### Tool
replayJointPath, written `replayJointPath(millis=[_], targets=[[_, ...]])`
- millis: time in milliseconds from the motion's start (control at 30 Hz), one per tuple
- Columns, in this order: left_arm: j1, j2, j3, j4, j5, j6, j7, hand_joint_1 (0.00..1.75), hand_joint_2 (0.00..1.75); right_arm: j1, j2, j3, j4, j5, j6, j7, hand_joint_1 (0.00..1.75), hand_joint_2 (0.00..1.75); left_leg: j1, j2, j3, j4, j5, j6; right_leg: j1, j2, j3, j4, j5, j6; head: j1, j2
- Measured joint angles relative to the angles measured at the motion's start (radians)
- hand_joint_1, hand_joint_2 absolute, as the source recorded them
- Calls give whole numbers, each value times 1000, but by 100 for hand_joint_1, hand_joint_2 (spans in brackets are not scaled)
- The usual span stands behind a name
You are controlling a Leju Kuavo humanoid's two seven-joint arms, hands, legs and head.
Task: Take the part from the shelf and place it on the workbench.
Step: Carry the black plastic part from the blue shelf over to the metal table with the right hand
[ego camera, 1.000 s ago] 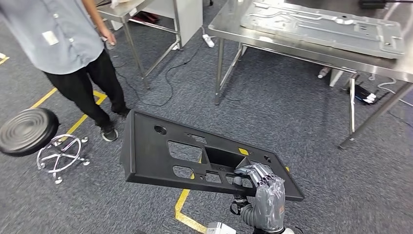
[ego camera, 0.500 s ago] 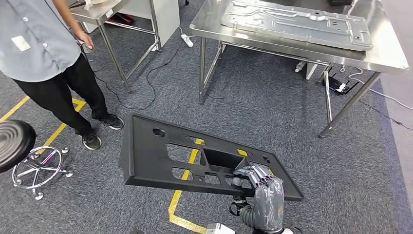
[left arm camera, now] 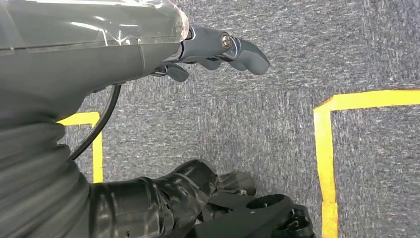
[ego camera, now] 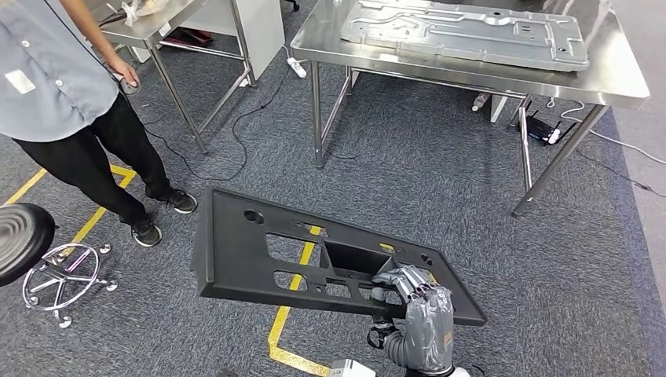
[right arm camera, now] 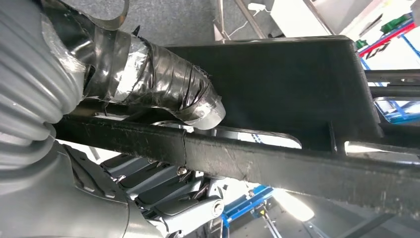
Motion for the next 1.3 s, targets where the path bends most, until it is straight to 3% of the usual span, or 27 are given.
replayJointPath(millis=[67, 133, 233, 300, 400, 433, 467, 500, 567, 633, 733, 800, 900, 933, 967, 1000, 1033, 1067, 1133, 1167, 1300], targets=[[0, 1, 0, 0, 0, 0, 0, 0, 175, -1, -1, 1, 2, -2, 0, 1, 175, 175, -2, -15, 66, -135, 67, 13, 3, 10, 1, 2, 0, 1, 0, 0], [-1, 2, 0, 0, -1, 0, 1, 0, 175, -3, -1, 2, 2, -3, 0, 3, 175, 175, -6, -29, 112, -233, 98, 23, 4, 19, -2, 6, 1, 8, 1, 0], [-2, 3, 0, 0, -2, 0, 1, 0, 175, -3, -2, 3, 2, -5, 0, 6, 175, 175, -9, -21, 121, -257, 105, 32, 1, 28, -6, 4, 5, 27, 1, 0], [-3, 3, 0, 0, -2, 1, 2, 0, 175, -5, -4, 4, 2, -7, 0, 8, 175, 175, -3, -11, 124, -268, 114, 45, 1, 17, -19, 36, -20, 36, 2, 0], [-2, 3, 0, 0, -3, 0, 2, 0, 175, -7, -9, 5, 3, -7, 0, 10, 175, 175, -2, 8, 123, -272, 117, 54, -2, 1, -98, 208, -113, 46, 2, 0], [-2, 3, 0, 0, -3, 0, 2, 0, 175, -7, -10, 6, 3, -8, 0, 10, 175, 175, -3, 15, 123, -271, 116, 55, -4, 0, -122, 258, -130, 50, 2, 0], [-1, 3, 0, 0, -3, 0, 2, 0, 175, -6, -12, 6, 5, -8, 0, 11, 175, 175, -3, 21, 123, -270, 115, 54, -6, -2, -130, 278, -128, 52, 2, 0], [-1, 3, 0, 0, -3, 0, 2, 0, 175, -6, -13, 6, 5, -8, 0, 12, 175, 175, -3, 26, 124, -268, 113, 53, -7, -5, -118, 255, -105, 53, 3, 0], [-2, 2, 0, 0, -4, 0, 3, 0, 175, -7, -15, 6, 6, -9, 0, 13, 175, 175, -3, 36, 127, -264, 107, 47, -8, -27, -47, 119, -40, 51, 3, 0], [-3, 2, 0, 0, -5, 0, 3, 0, 175, -8, -15, 6, 6, -9, 0, 13, 175, 175, -7, 44, 129, -258, 100, 36, -2, -47, 4, 17, -8, 41, 2, 0], [-5, 2, 0, 0, -6, 0, 3, 0, 175, -9, -16, 7, 7, -9, 0, 14, 175, 175, -9, 55, 132, -258, 95, 21, 3, -35, 7, 2, -7, 26, 1, 0], [-6, 2, 0, 0, -6, 0, 3, 0, 175, -10, -16, 7, 7, -10, 0, 14, 175, 175, -6, 45, 123, -232, 72, 12, -2, -25, 10, -5, -3, 13, 1, 0], [-6, 3, 0, 0, -6, 0, 3, 0, 175, -12, -16, 8, 7, -10, 0, 14, 175, 175, -3, 15, 47, -64, -17, 3, -5, -12, 10, -8, -1, 3, 0, 0], [-5, 3, 0, 0, -6, 0, 3, 0, 175, -12, -16, 8, 7, -10, 0, 14, 175, 175, -3, 12, 18, -6, -36, 1, -4, -6, 10, -7, -1, 2, 0, 0], [-4, 3, 0, 0, -6, 0, 3, 0, 175, -12, -16, 8, 7, -10, 0, 14, 175, 175, -3, 11, 1, 24, -37, 1, -4, 0, 10, -5, -2, 2, 0, 0], [-3, 3, 0, 0, -6, 0, 3, 0, 175, -11, -16, 9, 7, -10, 0, 14, 175, 175, -3, 11, 1, 17, -19, 2, -4, 6, 10, -4, -3, 2, 0, 0], [-3, 3, 0, 0, -6, 0, 3, 0, 175, -12, -16, 9, 7, -10, 0, 15, 175, 175, -3, 10, 20, -30, 16, 4, -4, 13, 12, -3, -4, 2, 0, 0], [-4, 3, 0, 0, -6, 0, 3, 0, 175, -12, -16, 9, 7, -10, 0, 15, 175, 175, -2, 5, 51, -103, 54, 8, -4, 18, 14, -2, -5, 4, 0, 0], [-5, 3, 0, 0, -6, 0, 3, 0, 175, -12, -16, 9, 7, -10, 0, 15, 175, 175, -5, -8, 102, -219, 100, 16, -2, 26, 13, 0, -6, 12, 0, 0], [-6, 3, 0, 0, -6, 0, 3, 0, 175, -12, -16, 10, 7, -10, 0, 16, 175, 175, -7, -14, 112, -244, 105, 20, -1, 28, 12, 1, -5, 17, 0, 0], [-8, 4, -1, 0, -9, 0, 3, 0, 175, -12, -16, 11, 7, -6, 0, 17, 175, 175, -5, -8, 113, -258, 116, 43, -1, 25, 8, 8, -13, 40, 2, 0]])
